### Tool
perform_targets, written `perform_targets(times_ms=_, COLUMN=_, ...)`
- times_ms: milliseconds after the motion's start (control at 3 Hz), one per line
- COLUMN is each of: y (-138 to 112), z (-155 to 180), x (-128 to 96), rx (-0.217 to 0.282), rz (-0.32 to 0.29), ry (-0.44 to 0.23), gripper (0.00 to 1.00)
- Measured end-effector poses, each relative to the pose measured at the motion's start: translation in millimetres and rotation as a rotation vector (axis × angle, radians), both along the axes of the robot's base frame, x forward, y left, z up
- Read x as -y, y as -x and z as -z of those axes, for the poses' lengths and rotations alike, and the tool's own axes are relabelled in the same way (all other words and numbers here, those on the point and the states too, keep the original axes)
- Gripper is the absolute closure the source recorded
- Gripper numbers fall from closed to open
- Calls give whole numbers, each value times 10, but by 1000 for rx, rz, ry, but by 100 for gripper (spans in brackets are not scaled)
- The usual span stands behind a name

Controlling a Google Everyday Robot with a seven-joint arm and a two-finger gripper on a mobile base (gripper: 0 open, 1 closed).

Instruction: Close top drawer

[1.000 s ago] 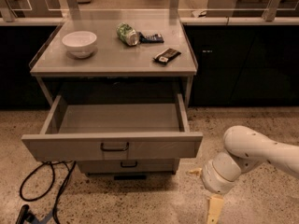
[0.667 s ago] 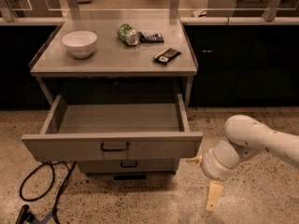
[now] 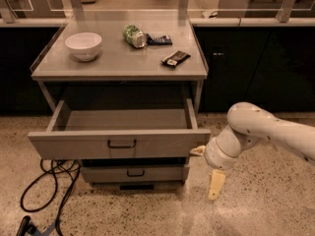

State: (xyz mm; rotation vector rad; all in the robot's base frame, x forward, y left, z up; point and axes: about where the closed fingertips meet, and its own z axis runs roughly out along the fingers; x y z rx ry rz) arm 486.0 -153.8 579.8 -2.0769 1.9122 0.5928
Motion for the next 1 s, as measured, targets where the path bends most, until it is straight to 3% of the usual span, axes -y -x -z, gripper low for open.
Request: perform_targets(times_ms=1000, y=-790, z=-308, x=-936, rx=138, rz=-24, ry=22, gripper=0)
